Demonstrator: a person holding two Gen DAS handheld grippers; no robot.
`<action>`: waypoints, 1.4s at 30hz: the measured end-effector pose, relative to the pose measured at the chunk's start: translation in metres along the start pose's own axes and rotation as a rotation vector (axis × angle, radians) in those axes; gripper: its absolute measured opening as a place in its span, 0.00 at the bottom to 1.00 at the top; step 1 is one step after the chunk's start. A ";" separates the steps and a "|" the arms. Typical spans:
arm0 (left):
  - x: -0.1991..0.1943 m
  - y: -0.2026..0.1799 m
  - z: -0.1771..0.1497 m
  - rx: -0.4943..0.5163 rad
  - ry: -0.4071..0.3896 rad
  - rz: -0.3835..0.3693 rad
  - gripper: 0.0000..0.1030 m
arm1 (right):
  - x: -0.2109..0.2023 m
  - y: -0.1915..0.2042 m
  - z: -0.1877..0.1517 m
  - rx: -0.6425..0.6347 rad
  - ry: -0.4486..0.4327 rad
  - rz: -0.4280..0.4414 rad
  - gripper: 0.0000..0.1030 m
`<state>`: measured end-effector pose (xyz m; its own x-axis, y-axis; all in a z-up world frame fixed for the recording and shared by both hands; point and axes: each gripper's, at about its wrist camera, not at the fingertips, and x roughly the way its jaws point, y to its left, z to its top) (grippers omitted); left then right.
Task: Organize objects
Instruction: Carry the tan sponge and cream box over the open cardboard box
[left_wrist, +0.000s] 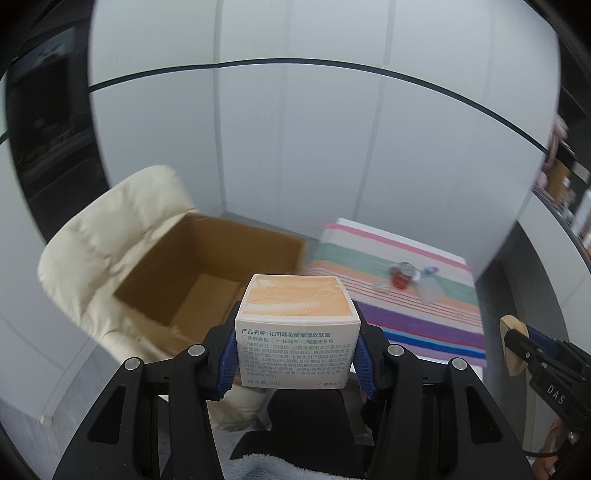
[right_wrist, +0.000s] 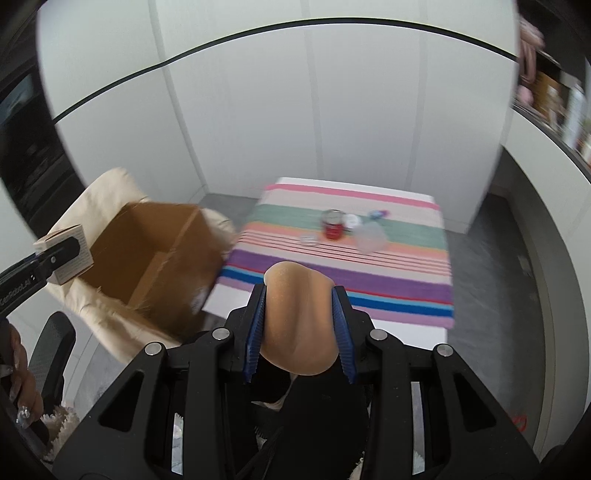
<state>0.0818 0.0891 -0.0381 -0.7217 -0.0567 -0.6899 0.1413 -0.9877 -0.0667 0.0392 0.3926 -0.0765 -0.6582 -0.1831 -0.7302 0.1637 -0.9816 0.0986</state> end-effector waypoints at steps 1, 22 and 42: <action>0.000 0.008 0.000 -0.013 0.000 0.015 0.51 | 0.004 0.010 0.002 -0.023 0.003 0.018 0.35; 0.022 0.130 -0.012 -0.236 0.065 0.235 0.51 | 0.079 0.176 0.011 -0.350 0.106 0.284 0.35; 0.103 0.141 0.028 -0.242 0.101 0.236 0.51 | 0.150 0.229 0.055 -0.413 0.102 0.287 0.35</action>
<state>0.0084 -0.0603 -0.0988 -0.5813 -0.2527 -0.7734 0.4612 -0.8855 -0.0574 -0.0625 0.1374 -0.1265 -0.4728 -0.4153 -0.7772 0.6172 -0.7855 0.0443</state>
